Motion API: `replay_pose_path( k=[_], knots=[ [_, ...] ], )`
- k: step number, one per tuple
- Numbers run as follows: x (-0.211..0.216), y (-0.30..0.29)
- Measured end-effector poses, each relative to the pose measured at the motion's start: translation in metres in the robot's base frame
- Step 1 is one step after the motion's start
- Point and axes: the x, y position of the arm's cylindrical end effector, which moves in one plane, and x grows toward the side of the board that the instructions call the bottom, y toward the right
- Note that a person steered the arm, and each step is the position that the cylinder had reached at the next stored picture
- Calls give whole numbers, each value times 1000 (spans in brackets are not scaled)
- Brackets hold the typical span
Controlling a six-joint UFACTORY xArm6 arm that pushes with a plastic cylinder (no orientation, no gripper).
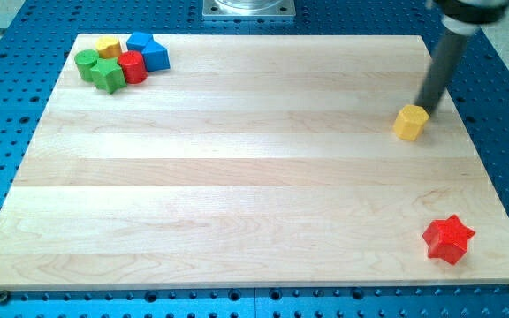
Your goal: Drag the hexagon to the top right
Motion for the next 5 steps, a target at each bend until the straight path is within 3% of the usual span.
replay_pose_path(
  k=[1,2,3,4,5],
  knots=[
    [31,3],
    [19,-53],
    [-43,-53],
    [1,-45],
    [2,-90]
  ],
)
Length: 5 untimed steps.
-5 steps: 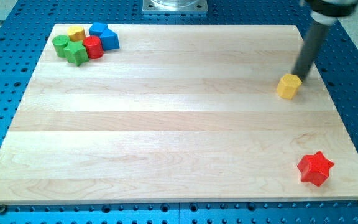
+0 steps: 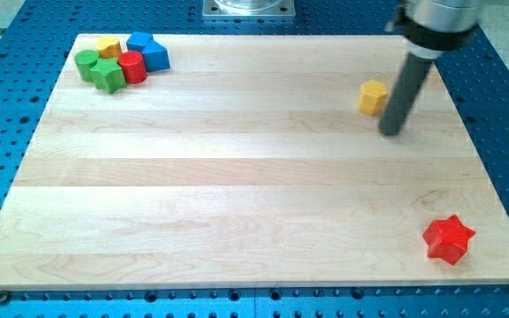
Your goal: Drag the hexagon to the top right
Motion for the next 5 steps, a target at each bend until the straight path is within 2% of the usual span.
replay_pose_path(
  k=[1,2,3,4,5],
  knots=[
    [-70,37],
    [-73,52],
    [-9,30],
    [-51,-15],
    [-89,27]
  ],
)
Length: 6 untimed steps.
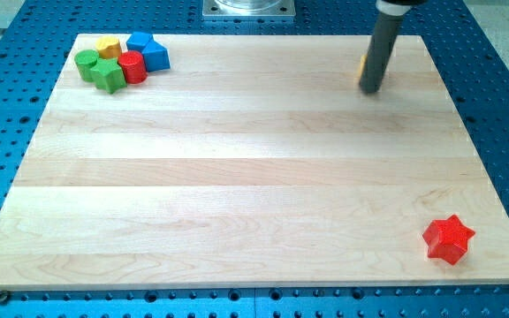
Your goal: Drag the hexagon to the top right
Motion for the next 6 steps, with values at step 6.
replay_pose_path(
  k=[6],
  knots=[
    [202,112]
  ],
)
